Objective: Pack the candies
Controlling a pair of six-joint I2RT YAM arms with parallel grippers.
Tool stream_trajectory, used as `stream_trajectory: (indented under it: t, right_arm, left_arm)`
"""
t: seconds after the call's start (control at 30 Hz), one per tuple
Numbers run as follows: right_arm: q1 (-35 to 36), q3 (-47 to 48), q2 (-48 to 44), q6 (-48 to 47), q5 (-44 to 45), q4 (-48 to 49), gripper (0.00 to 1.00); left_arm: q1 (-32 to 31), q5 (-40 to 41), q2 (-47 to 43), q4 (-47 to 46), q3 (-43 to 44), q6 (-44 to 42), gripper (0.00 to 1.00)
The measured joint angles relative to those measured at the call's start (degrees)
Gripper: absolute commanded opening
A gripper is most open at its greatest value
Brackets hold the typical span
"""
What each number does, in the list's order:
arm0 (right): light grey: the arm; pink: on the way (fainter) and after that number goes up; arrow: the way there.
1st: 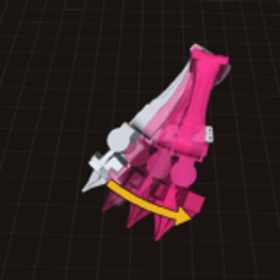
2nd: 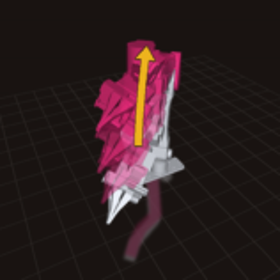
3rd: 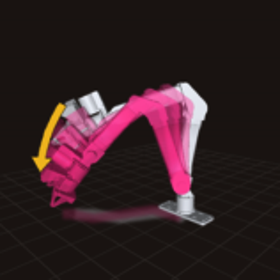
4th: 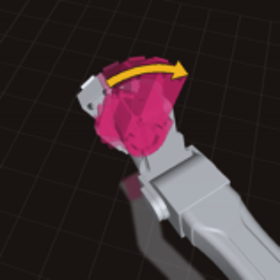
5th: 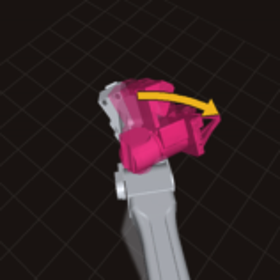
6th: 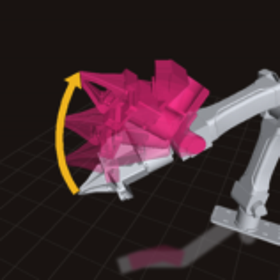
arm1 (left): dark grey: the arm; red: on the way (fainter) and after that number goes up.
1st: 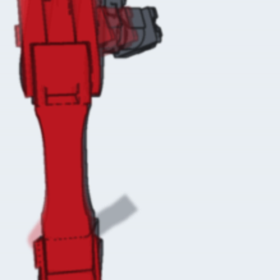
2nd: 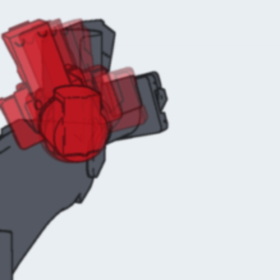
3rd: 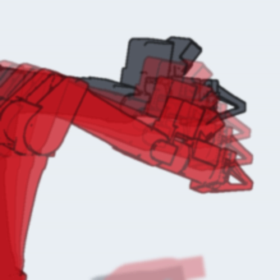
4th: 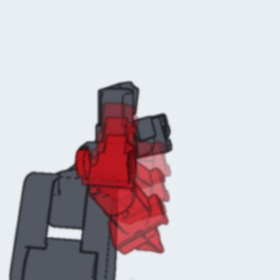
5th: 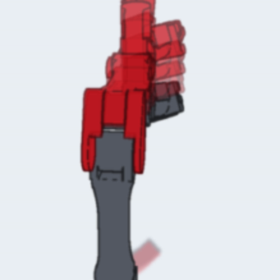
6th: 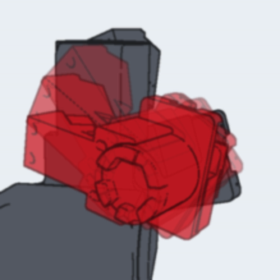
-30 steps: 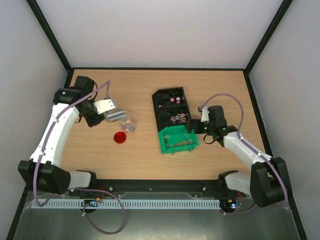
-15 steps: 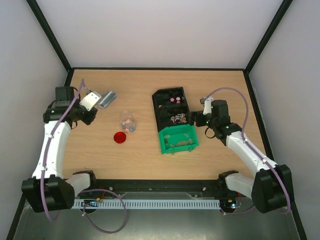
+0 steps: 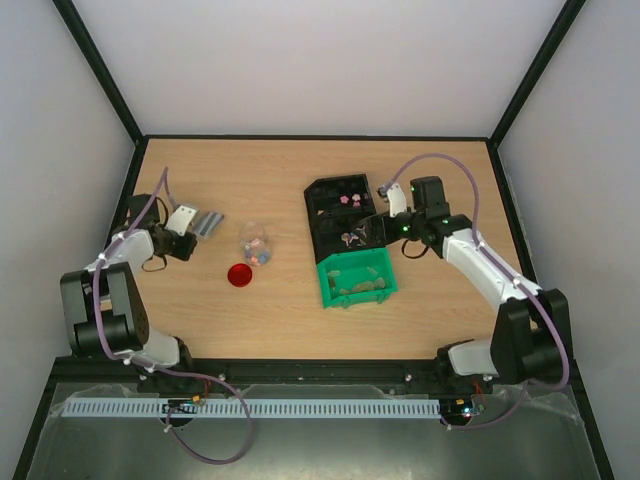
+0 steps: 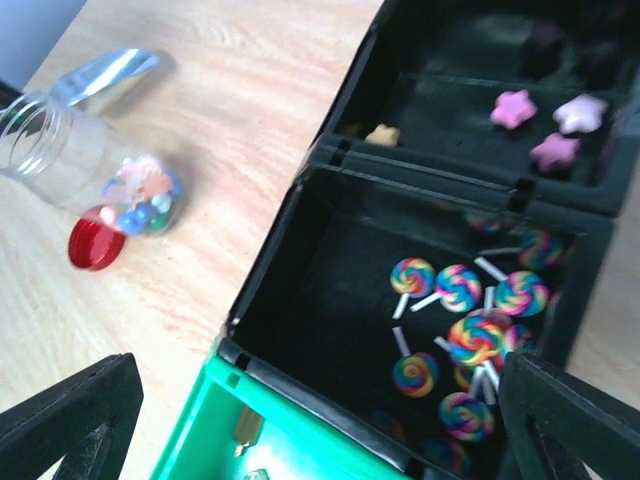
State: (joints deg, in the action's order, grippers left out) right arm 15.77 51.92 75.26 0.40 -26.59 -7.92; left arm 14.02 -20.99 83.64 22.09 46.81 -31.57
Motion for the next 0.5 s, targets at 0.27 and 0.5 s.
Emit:
stream_trajectory:
  t: [0.27,0.5]
  right_arm:
    - [4.8,4.0,7.7,-2.9,-6.3,-4.7,0.99]
    - [12.8,11.5,16.0,-8.5,-6.4,-8.5,0.99]
  left_arm:
    - [0.8,0.2,4.0,-5.9,-1.9,0.9,0.13]
    - [0.8,1.5,7.4,-7.0,-1.9,0.5,0.28]
